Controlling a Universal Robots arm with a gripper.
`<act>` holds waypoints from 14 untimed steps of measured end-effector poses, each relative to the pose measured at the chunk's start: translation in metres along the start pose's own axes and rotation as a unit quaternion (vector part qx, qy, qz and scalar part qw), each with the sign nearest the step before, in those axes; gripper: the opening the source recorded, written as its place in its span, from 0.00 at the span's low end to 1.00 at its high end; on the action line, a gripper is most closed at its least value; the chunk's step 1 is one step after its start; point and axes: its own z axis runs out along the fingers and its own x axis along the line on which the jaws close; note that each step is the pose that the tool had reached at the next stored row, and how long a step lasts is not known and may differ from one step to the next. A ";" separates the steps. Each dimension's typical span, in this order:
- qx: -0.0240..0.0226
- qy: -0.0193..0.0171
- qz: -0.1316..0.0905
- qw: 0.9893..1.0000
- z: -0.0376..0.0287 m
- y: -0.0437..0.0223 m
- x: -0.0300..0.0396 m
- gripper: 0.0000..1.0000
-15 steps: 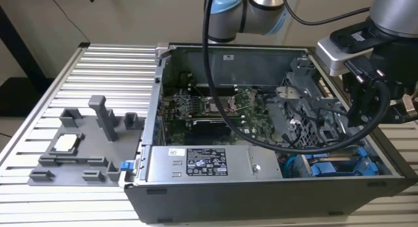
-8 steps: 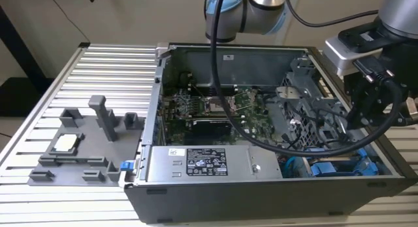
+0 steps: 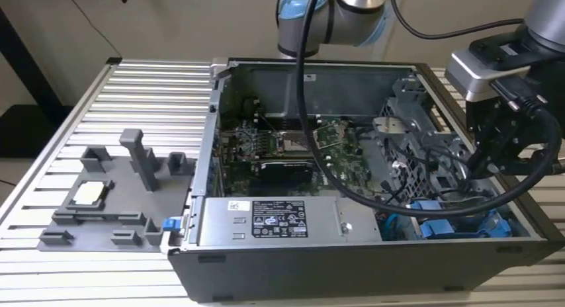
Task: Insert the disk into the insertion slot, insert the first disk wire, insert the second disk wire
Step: 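Insert the first disk wire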
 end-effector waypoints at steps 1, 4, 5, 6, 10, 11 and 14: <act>-0.003 0.000 0.000 1.000 0.0004 -0.0010 0.0004 0.19; -0.009 0.000 0.001 1.000 0.0029 -0.0038 0.0012 0.19; -0.010 0.000 0.001 1.000 0.0038 -0.0045 0.0015 0.19; -0.012 0.000 0.002 1.000 0.0046 -0.0051 0.0017 0.19; -0.017 0.000 0.004 1.000 0.0087 -0.0072 0.0025 0.19; -0.018 0.000 0.005 1.000 0.0096 -0.0076 0.0026 0.19; -0.022 0.000 0.008 1.000 0.0119 -0.0082 0.0028 0.19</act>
